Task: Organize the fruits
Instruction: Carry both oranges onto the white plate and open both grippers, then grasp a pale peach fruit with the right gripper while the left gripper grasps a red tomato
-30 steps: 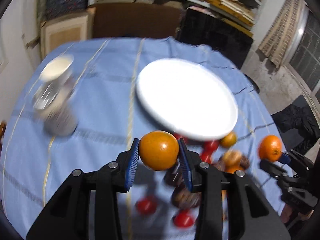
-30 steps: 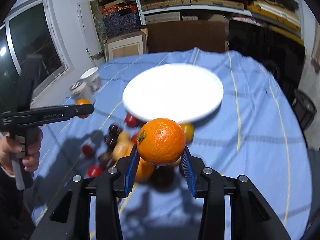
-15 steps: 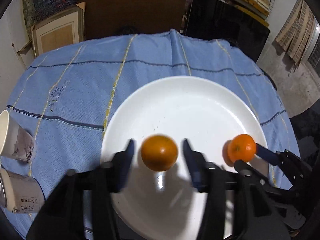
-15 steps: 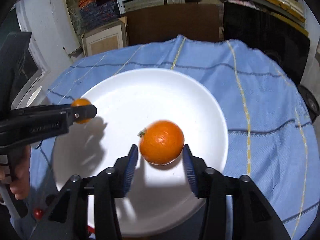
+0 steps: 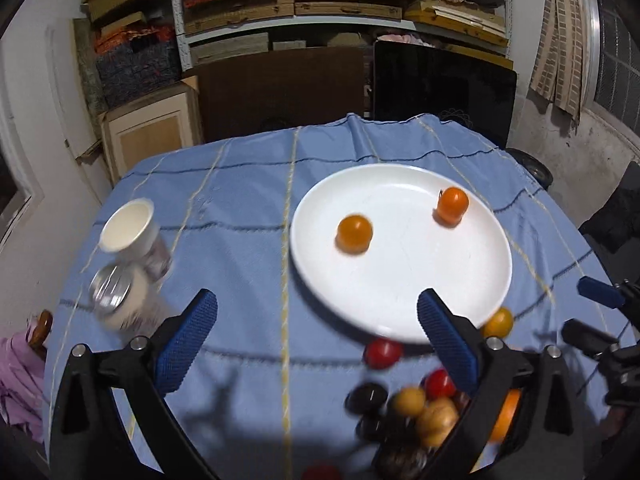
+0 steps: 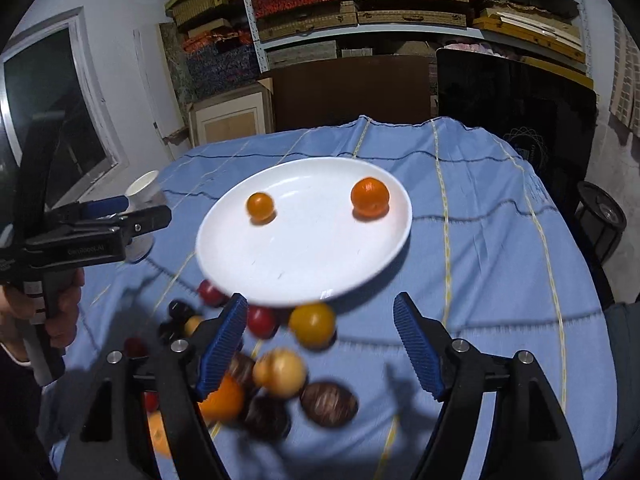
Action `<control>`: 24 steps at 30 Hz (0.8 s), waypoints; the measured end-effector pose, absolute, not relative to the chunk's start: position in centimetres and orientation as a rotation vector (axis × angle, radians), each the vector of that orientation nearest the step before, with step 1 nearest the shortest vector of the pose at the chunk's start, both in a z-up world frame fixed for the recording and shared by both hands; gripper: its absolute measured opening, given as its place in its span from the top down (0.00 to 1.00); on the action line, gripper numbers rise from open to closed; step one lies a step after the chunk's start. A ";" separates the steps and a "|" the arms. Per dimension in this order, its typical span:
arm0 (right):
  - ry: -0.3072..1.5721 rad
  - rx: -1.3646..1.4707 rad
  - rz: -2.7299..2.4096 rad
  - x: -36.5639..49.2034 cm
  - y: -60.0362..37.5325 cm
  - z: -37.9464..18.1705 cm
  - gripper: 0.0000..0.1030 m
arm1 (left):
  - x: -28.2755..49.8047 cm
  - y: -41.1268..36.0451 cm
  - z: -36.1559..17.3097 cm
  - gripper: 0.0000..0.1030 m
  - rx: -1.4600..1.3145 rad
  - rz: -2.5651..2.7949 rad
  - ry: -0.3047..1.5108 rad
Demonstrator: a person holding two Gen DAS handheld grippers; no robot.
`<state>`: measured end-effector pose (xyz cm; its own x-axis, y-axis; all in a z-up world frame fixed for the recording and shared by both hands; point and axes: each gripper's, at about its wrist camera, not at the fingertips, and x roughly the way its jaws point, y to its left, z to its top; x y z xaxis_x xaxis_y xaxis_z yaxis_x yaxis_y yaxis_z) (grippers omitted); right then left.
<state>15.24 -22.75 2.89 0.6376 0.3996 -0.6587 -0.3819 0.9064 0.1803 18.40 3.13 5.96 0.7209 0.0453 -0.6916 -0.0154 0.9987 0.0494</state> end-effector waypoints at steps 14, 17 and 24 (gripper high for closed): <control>0.831 0.114 0.496 5.5 -22.2 -0.6 0.26 | 9.2 6.7 -0.1 0.05 -0.058 0.075 0.903; 0.827 0.011 0.506 4.3 -20.5 -0.6 0.26 | 9.0 6.6 -0.9 0.05 -0.048 0.081 0.923; 0.909 -0.157 0.607 3.8 -15.3 -2.1 0.54 | 9.2 6.8 -1.1 0.05 -0.054 0.078 0.925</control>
<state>3.78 -15.25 -2.11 0.4609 0.4271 -0.7780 -0.5554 0.8225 0.1225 9.21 6.77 -1.08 0.5989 0.0442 -0.7996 -0.0906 0.9958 -0.0128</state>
